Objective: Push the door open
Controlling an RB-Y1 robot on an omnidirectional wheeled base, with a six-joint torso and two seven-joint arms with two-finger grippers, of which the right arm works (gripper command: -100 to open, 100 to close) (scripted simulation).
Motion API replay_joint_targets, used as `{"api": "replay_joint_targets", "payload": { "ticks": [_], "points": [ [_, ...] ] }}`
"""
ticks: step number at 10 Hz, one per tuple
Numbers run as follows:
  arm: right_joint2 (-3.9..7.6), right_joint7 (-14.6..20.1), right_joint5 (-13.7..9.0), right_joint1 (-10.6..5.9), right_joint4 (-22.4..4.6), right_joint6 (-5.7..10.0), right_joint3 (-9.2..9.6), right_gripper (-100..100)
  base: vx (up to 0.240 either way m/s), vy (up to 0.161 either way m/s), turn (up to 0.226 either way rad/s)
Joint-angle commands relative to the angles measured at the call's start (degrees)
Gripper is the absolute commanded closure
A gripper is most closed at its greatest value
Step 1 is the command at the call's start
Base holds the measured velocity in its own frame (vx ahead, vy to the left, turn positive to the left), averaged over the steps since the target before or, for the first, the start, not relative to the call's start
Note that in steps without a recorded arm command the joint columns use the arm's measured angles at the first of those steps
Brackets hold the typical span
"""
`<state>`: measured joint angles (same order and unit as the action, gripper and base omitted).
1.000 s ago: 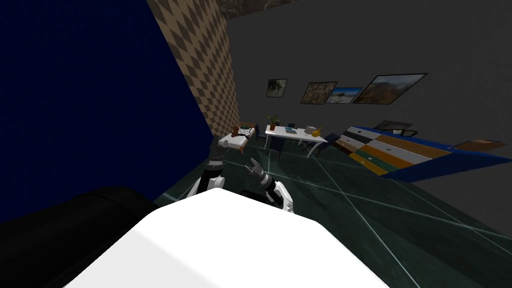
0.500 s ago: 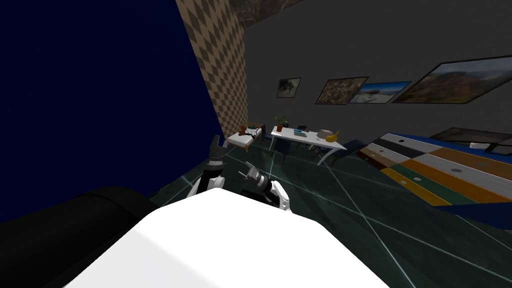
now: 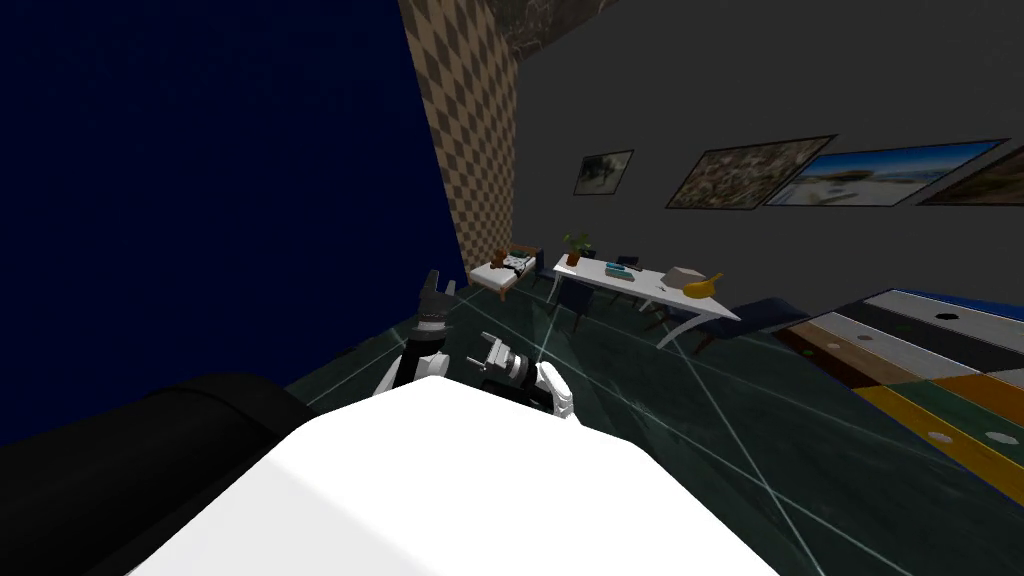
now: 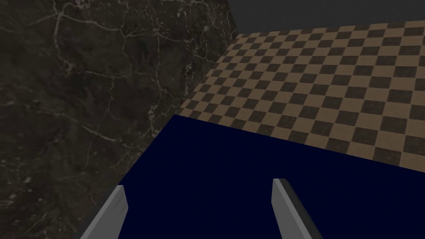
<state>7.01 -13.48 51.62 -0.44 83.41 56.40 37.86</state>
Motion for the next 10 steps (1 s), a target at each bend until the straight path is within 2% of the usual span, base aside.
{"api": "replay_joint_targets", "payload": {
  "ticks": [1,6,10],
  "points": [
    [-0.16,-0.3,1.5,-0.75,-1.0,0.52,1.19,-100,-0.061,-0.181,0.316],
    [-0.89,-1.7,5.6,-3.13,-4.8,2.70,4.36,-100,-0.122,-0.178,0.280],
    [-1.57,-2.7,8.8,-4.94,-7.8,4.35,6.77,-100,-0.148,-0.138,0.273]
  ]
}}
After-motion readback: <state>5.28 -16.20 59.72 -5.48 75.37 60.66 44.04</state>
